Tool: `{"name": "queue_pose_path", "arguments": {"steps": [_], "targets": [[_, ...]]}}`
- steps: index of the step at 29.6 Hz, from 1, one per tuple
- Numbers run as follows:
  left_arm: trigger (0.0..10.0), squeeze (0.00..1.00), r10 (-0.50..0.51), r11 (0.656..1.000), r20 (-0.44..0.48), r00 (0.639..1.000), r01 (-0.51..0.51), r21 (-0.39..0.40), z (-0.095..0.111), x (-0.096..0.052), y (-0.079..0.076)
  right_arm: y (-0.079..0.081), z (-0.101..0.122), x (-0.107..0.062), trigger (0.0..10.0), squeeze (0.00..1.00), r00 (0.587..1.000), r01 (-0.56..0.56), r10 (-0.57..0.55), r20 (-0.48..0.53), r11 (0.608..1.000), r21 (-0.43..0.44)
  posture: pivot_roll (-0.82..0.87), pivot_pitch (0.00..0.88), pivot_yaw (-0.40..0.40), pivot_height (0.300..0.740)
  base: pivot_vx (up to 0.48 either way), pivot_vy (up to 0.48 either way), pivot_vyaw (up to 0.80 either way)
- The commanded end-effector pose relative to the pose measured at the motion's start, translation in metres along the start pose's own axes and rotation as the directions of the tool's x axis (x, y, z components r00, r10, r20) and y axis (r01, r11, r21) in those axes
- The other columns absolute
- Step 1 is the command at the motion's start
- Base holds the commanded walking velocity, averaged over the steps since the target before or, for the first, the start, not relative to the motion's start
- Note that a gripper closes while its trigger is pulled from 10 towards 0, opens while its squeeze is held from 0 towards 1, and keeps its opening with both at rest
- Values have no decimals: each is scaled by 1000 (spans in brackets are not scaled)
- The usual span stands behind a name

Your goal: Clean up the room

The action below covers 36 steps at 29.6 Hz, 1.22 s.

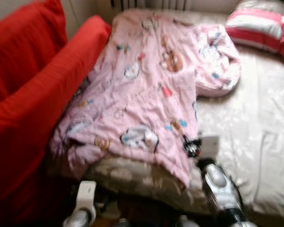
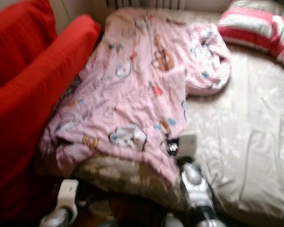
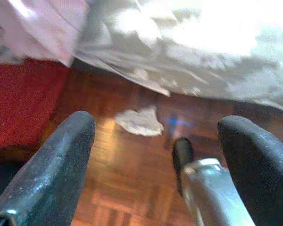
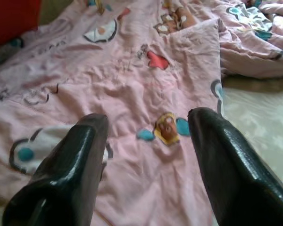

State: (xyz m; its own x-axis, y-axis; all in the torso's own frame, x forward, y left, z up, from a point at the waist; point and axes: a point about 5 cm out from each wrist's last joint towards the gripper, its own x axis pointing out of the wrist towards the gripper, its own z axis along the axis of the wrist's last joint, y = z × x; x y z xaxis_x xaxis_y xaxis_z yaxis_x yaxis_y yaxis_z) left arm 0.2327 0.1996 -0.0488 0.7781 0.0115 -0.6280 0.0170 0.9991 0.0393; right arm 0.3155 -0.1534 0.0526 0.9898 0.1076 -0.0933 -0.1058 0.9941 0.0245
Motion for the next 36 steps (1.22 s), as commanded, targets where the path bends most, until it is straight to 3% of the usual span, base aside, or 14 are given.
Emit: {"name": "queue_pose_path", "arguments": {"steps": [1,19,36], "targets": [[10000,0,-5,1000,-51,999,4,-14,-16,-5,-2,-7,-7,-6,10000,0,1000,18,-19,-24,1000,-5,-53,185,79,729,0,0,0],[10000,0,-6,1000,-48,999,5,-14,-16,-4,-4,-8,-9,-7,10000,0,999,18,-21,-40,998,-57,-54,192,76,729,0,0,0],[10000,0,-4,1000,-53,999,3,-10,-16,-4,-3,-5,-10,-7,10000,0,999,19,-22,-37,998,-61,-49,200,78,644,0,0,0]]}}
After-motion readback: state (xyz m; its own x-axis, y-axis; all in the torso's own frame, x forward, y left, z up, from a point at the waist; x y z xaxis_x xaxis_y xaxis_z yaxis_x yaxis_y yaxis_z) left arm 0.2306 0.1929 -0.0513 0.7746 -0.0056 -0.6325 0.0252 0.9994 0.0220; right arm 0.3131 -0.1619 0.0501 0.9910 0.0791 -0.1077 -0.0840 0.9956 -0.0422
